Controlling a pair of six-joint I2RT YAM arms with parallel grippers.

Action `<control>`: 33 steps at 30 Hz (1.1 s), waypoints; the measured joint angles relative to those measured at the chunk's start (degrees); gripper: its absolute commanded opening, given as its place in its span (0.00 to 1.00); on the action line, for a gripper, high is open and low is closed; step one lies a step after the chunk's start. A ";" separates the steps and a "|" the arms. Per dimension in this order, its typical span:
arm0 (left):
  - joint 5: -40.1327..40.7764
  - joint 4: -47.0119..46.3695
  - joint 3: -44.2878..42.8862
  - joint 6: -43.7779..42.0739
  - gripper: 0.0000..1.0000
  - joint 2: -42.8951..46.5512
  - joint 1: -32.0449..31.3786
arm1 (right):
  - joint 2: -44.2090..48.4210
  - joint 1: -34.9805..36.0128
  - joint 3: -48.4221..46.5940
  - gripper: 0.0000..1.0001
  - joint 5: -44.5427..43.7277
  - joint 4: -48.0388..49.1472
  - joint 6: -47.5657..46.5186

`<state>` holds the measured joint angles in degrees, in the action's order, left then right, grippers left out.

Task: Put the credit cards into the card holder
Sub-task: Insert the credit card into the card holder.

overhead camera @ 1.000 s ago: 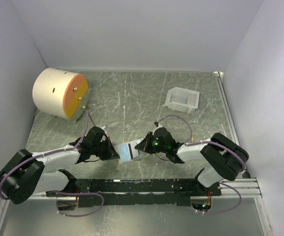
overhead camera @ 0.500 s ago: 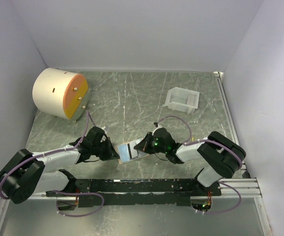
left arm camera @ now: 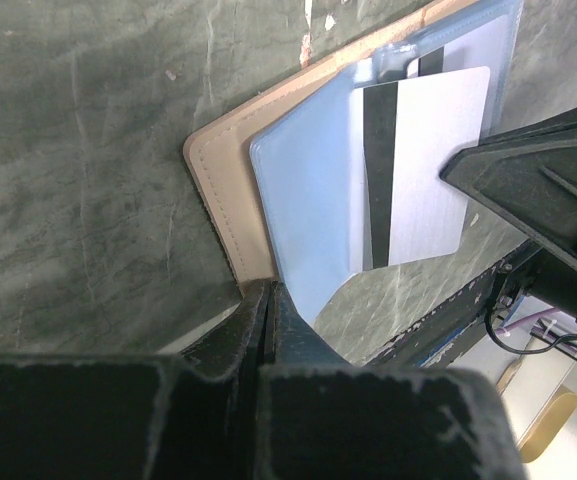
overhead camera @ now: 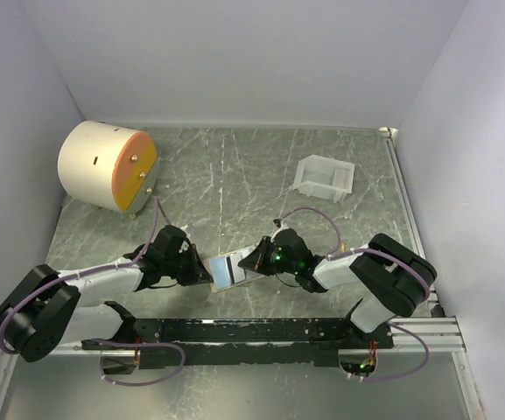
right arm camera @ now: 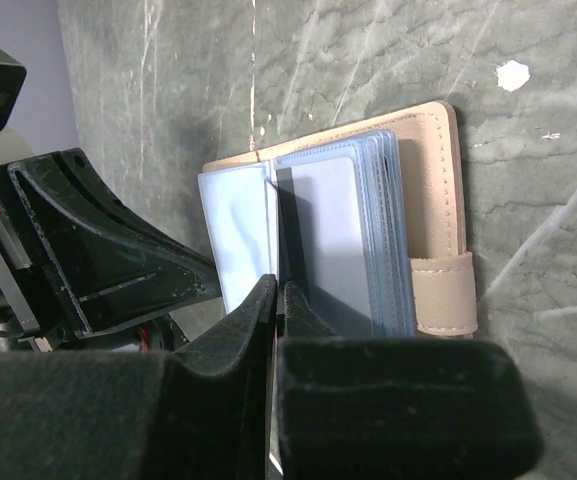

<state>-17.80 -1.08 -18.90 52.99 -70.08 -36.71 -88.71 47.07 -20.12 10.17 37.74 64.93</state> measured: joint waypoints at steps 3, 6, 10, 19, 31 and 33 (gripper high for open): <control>0.00 0.00 0.00 0.00 0.07 0.00 0.00 | -1.22 0.00 -0.17 0.00 0.57 0.96 0.02; 0.00 0.00 0.00 0.00 0.07 0.00 0.00 | -2.14 0.00 -0.48 0.00 1.05 1.49 0.04; 0.02 0.00 0.00 0.00 0.07 0.00 0.00 | -2.80 0.13 -0.96 0.00 1.60 1.75 0.02; 0.04 0.31 -0.17 -0.11 0.07 -0.04 0.00 | -3.43 0.42 -5.51 0.22 2.91 -4.79 -2.86; 1.11 4.79 -0.24 -0.22 0.13 4.09 -0.02 | 1.36 1.18 -14.75 0.47 -2.10 -25.53 -10.58; 1.55 5.55 -0.24 -0.20 0.12 4.96 -0.04 | 1.36 1.66 -15.54 0.48 -2.32 -27.56 -11.30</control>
<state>-16.25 4.47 -19.14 52.80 -65.12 -36.75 -87.35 48.73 -35.66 7.86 10.17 53.63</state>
